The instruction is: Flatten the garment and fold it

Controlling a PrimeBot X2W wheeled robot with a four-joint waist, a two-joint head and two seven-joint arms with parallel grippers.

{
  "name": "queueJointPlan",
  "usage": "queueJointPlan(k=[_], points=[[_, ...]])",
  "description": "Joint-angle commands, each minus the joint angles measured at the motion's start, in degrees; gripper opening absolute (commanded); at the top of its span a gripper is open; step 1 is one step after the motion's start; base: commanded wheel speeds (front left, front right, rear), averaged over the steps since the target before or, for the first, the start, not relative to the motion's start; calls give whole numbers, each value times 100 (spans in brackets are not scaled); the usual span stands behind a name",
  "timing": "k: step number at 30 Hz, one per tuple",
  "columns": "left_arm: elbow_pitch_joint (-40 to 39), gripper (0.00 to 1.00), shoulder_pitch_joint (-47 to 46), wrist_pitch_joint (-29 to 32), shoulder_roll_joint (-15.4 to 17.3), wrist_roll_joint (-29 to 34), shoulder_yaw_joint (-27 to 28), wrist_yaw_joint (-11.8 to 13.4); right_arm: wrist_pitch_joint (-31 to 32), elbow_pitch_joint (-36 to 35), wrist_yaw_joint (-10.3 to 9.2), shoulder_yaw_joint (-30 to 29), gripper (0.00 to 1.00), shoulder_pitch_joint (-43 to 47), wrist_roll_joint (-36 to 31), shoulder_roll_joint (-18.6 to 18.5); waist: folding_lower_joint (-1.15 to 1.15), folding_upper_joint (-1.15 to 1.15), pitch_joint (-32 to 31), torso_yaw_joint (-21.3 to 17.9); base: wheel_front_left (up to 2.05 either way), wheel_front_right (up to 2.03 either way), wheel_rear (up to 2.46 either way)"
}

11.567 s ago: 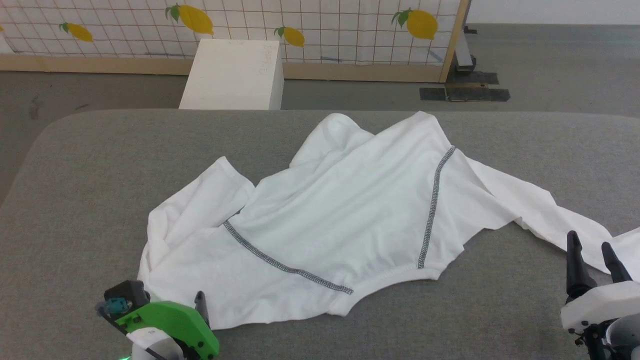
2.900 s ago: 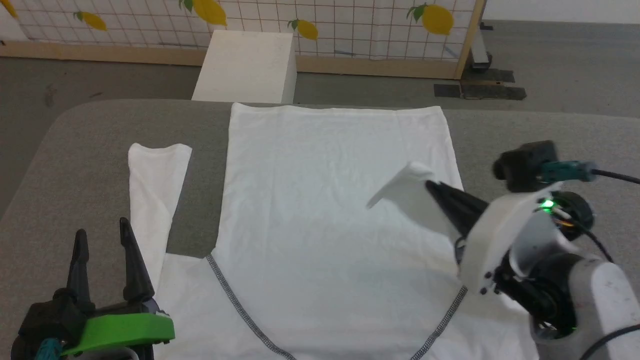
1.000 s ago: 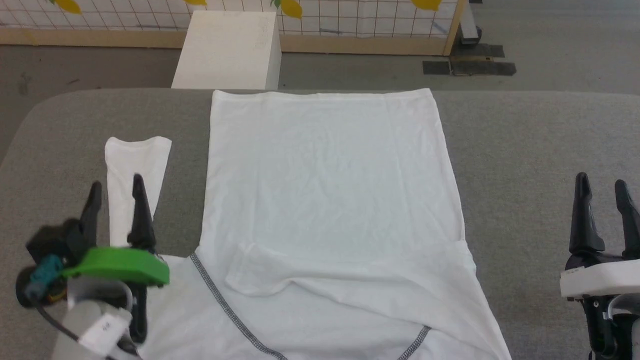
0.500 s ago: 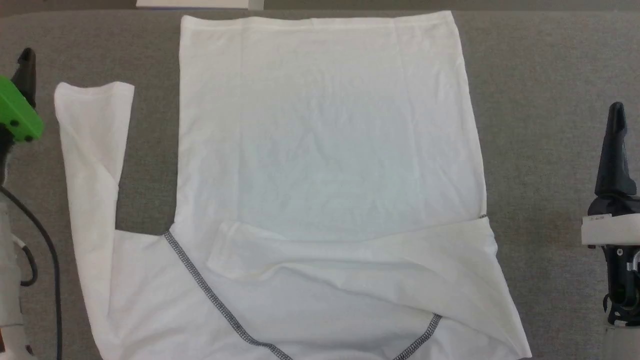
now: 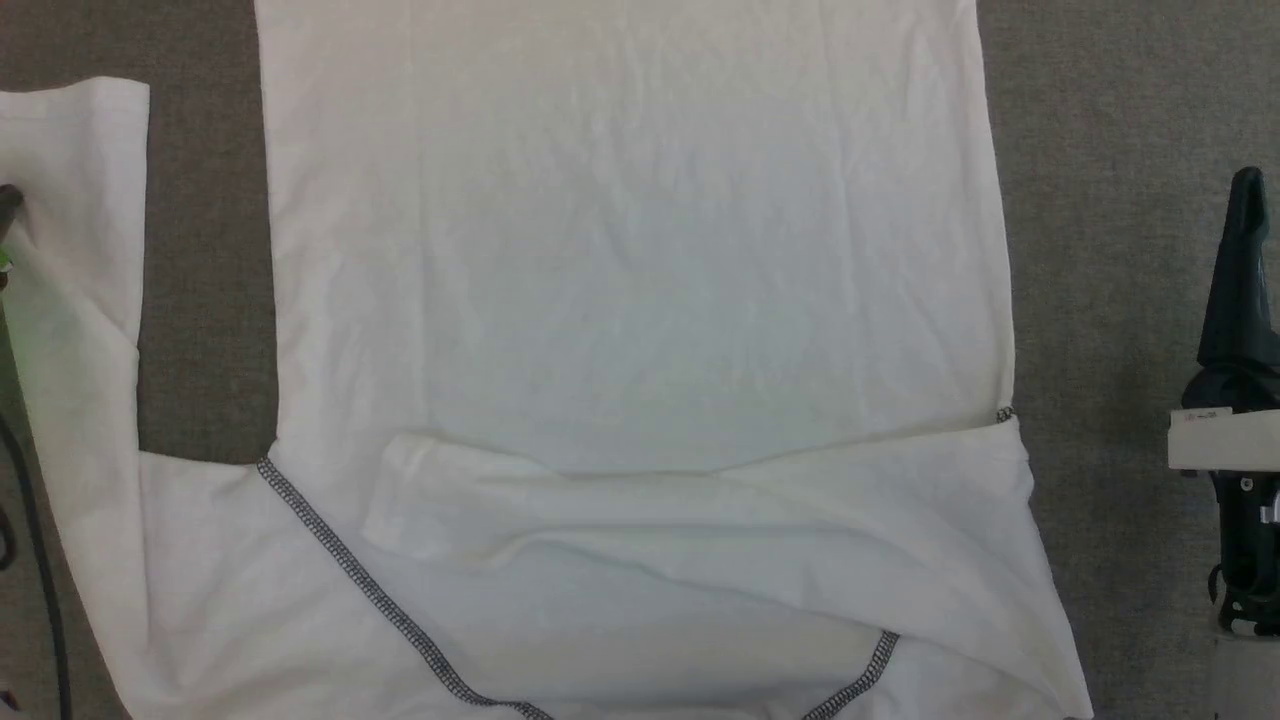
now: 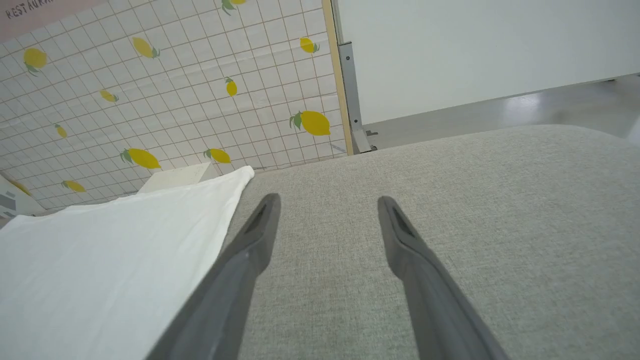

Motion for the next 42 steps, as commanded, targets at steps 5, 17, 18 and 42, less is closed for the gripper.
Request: queueJointPlan(k=[5, 17, 18, 42], points=[[152, 0, 348, -1390, -302, -455, 755, 31, -59, 149, -9, 1, 100, -30, -2, 3, -1, 0, -422, 146, 0, 0, 0], [550, 0, 1258, -3109, 25, -723, 1718, -430, -172, 621, -9, -139, 100, 530, 196, 3, -1, 0, -1687, 528, 0, 0, 0], [481, 0, 1336, -3204, 2, -747, 1735, -516, -179, 655, -9, -122, 100, 566, 210, 3, -1, 0, -1788, 554, 0, 0, 0], [-2343, 0, 2319, -3161, -2527, -802, -3691, -584, -248, 1104, -9, 391, 100, 901, 457, 3, -1, 0, -2500, 166, 0, 0, 0]])
